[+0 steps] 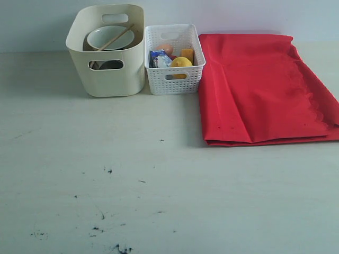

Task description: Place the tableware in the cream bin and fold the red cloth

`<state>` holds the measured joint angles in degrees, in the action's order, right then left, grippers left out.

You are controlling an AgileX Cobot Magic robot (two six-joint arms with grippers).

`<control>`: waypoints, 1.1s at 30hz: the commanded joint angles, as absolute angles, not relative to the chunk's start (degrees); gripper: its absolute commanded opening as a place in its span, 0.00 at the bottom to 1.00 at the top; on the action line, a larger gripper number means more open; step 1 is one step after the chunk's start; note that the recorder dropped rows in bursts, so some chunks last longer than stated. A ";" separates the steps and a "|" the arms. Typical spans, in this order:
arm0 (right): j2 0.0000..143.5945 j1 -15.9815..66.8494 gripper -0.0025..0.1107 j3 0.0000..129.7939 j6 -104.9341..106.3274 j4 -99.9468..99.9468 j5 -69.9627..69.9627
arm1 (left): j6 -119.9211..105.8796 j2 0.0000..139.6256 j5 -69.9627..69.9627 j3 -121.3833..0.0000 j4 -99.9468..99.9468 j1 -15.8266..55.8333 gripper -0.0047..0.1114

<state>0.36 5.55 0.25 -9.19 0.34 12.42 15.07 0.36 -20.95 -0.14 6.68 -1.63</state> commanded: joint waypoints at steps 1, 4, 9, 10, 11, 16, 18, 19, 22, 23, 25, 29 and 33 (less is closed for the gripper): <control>0.00 5.29 0.02 0.00 -5.69 1.05 15.50 | 14.80 0.00 -20.69 0.00 6.97 -1.65 0.04; 0.00 5.29 0.02 0.00 -5.57 0.41 15.50 | 14.80 0.00 -20.69 0.00 6.97 -1.65 0.04; 0.00 5.29 0.02 0.00 -5.57 0.41 15.50 | 14.80 0.00 -20.69 0.00 6.97 -1.65 0.04; 0.00 5.29 0.02 0.00 -5.57 0.41 15.50 | 14.80 0.00 -20.69 0.00 6.97 -1.65 0.04; 0.00 5.29 0.02 0.00 -5.57 0.41 15.50 | 14.80 0.00 -20.69 0.00 6.97 -1.65 0.04; 0.00 5.29 0.02 0.00 -5.57 0.00 15.77 | 14.80 0.00 -20.69 0.00 6.97 -1.65 0.04; 0.00 5.29 0.02 0.00 -5.57 0.00 15.87 | 14.80 0.00 -20.69 0.00 6.97 -1.65 0.04; 0.00 5.29 0.02 0.00 -5.57 0.00 15.87 | 14.80 0.00 -20.69 0.00 6.97 -1.65 0.04; 0.00 5.29 0.02 0.00 -5.57 0.00 15.87 | 14.80 0.00 -20.69 0.00 6.97 -1.65 0.04; 0.00 5.29 0.02 0.00 -5.57 0.00 15.87 | 14.80 0.00 -20.69 0.00 6.97 -1.65 0.04; 0.00 5.29 0.02 0.00 -5.57 0.00 15.87 | 14.80 0.00 -20.69 0.00 6.97 -1.65 0.04; 0.00 5.29 0.02 0.00 -5.67 0.00 15.80 | 14.80 0.00 -20.69 0.00 6.97 -1.65 0.04; 0.00 5.29 0.02 0.00 -5.67 0.00 15.80 | 14.80 0.00 -20.69 0.00 6.97 -1.65 0.04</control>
